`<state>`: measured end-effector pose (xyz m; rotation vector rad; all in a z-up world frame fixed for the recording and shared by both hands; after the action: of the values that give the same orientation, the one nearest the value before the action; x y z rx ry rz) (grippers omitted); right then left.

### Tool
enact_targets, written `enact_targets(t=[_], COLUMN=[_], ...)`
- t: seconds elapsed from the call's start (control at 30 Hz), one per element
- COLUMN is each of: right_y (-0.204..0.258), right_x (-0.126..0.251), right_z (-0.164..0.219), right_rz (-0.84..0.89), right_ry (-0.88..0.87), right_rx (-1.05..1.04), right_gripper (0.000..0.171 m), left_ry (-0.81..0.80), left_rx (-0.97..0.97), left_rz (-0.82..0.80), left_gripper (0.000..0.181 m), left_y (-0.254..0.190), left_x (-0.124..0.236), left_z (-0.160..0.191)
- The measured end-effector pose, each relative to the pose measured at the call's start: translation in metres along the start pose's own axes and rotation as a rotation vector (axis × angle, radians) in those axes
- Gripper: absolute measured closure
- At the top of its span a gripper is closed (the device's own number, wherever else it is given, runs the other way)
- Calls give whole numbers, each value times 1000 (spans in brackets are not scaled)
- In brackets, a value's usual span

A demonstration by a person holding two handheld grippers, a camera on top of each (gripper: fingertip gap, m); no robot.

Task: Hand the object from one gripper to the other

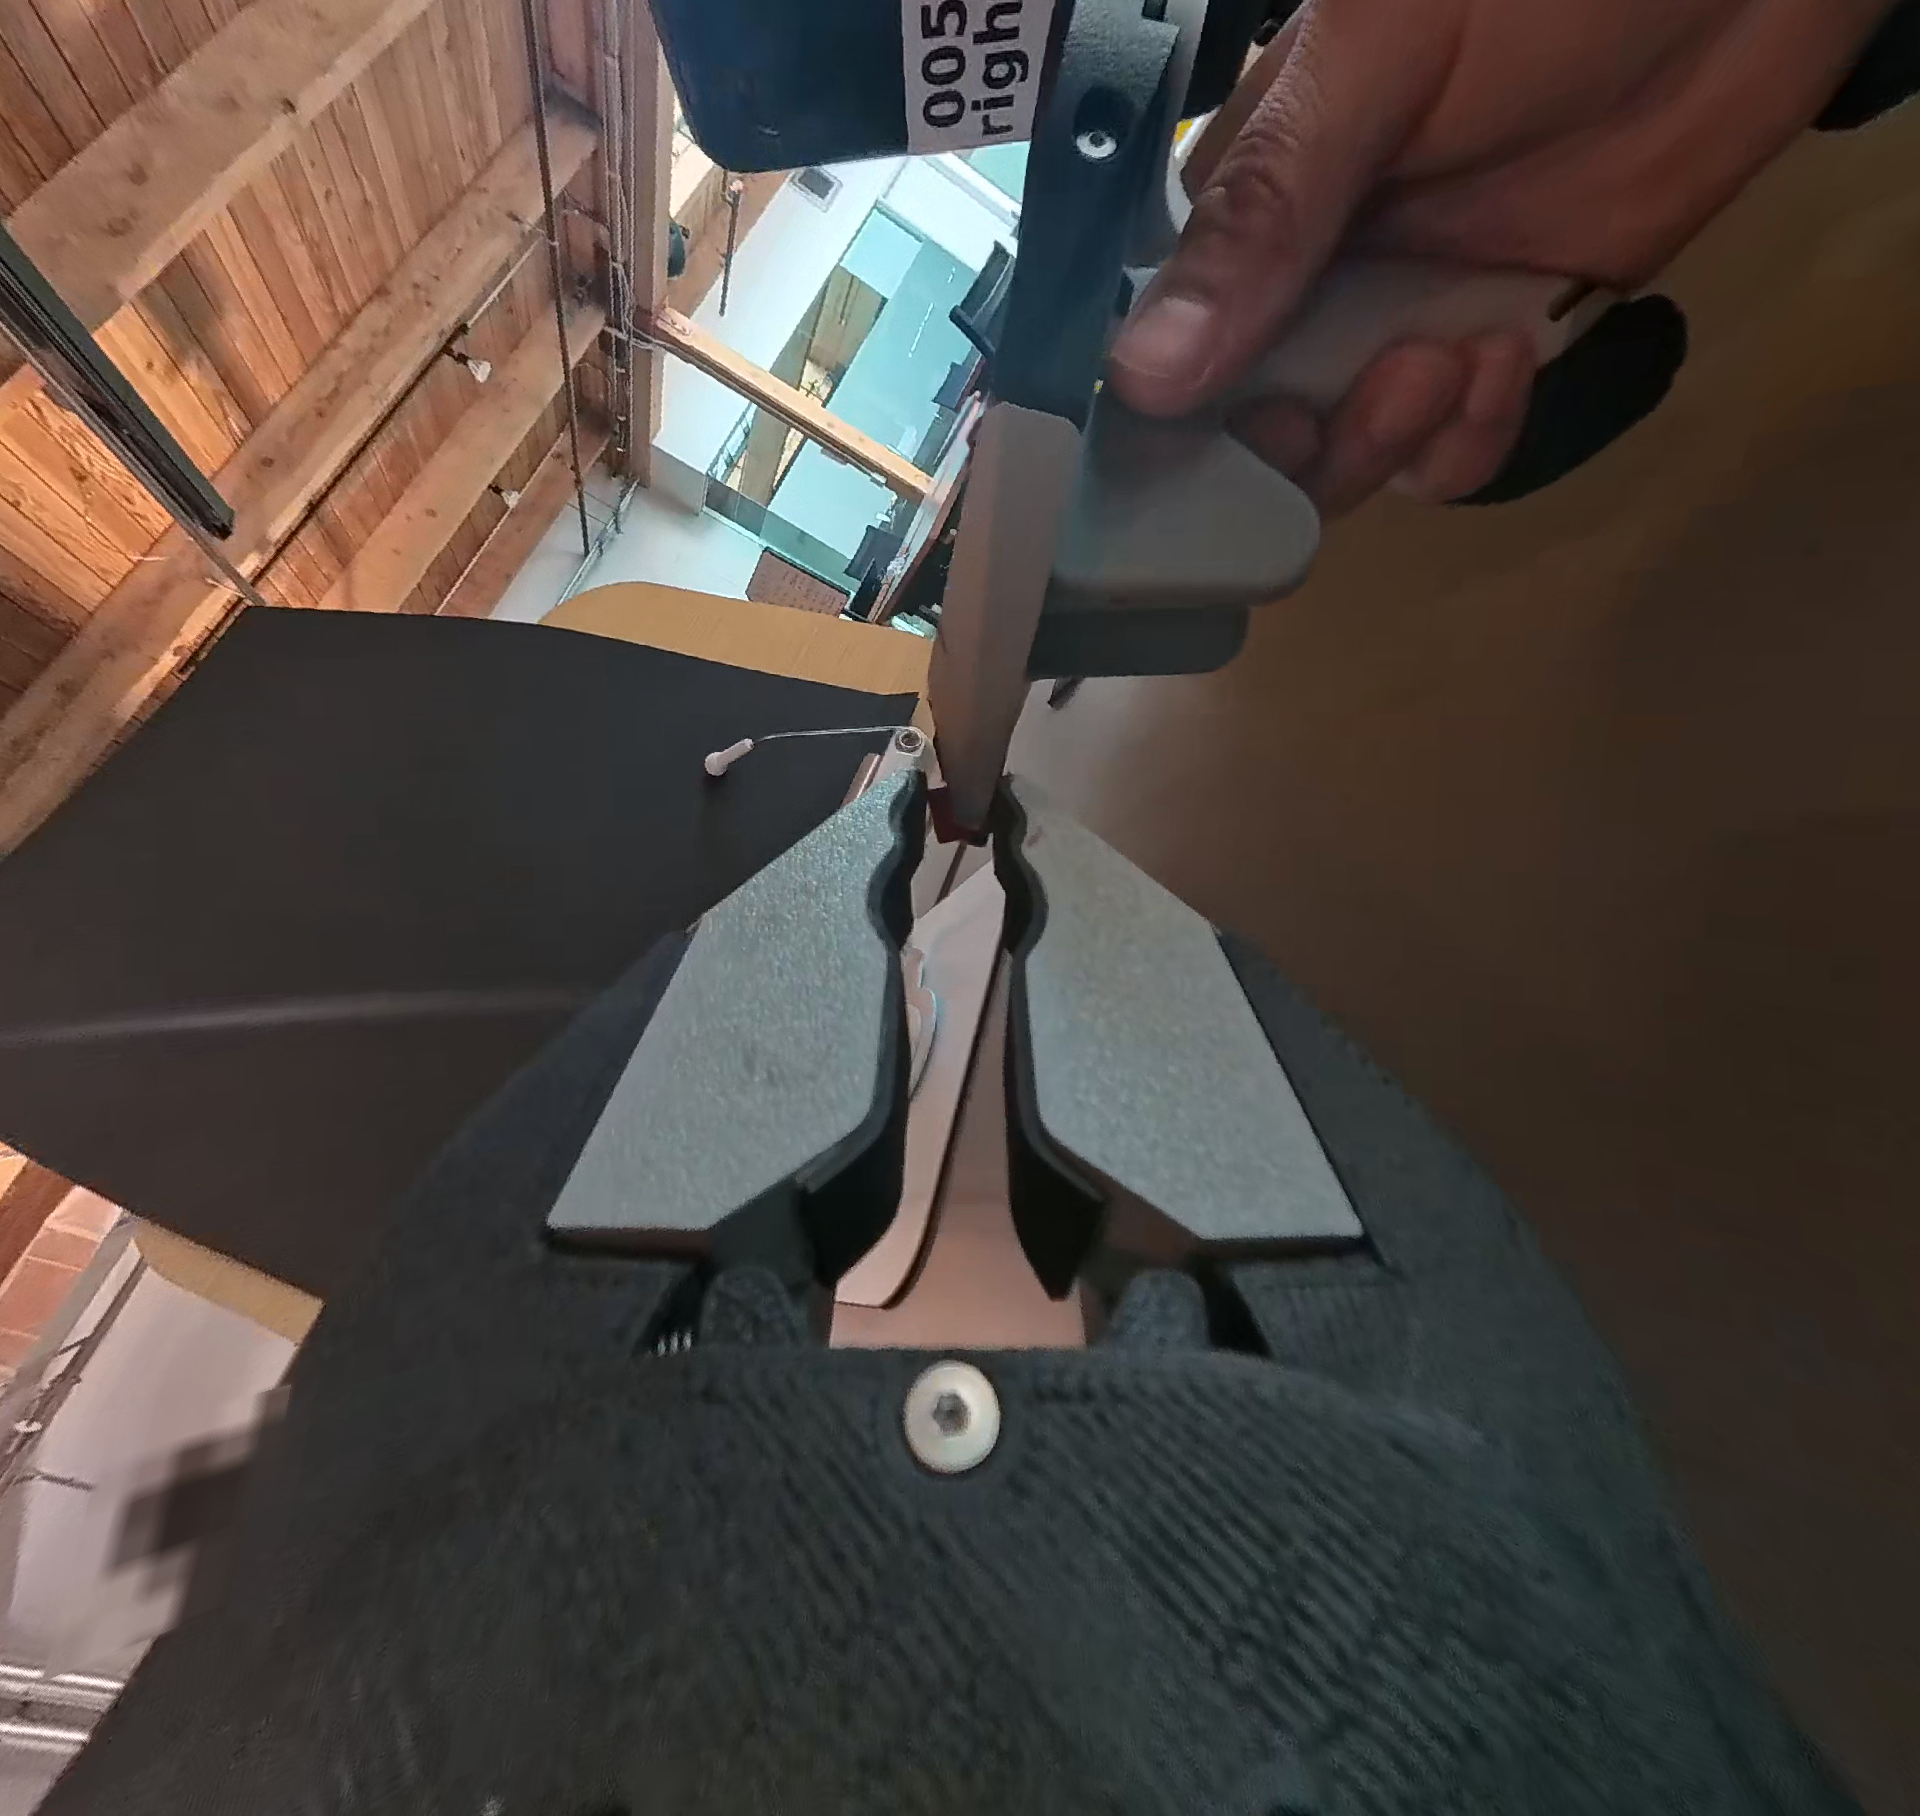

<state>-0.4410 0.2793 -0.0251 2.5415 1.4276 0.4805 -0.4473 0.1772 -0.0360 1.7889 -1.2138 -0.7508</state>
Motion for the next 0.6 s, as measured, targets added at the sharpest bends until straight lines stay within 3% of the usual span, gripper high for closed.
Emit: enact_targets(t=[0.27, 0.6], right_y=[1, -2], right_x=[0, 2], right_z=[1, 2], right_rz=[-49, -56], right_ry=[11, 16], right_rx=[-22, -54], right_gripper=[150, 156], left_ry=[-1, -17], left_rx=[-5, -22], left_rz=[1, 8], left_gripper=[172, 172], left_y=[-1, -2], left_x=[1, 2], left_z=[1, -2])
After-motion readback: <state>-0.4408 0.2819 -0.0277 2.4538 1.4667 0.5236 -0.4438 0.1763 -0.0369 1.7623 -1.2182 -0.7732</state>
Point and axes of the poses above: each gripper's, where its closed fingertips meet, x back along the fingers, z out of its underside, y = z × x across the jaws, the point moved 7 cm from there along x, back along the fingers, and after that the axes turned 2 degrees about -x, right-handed, at the moved point
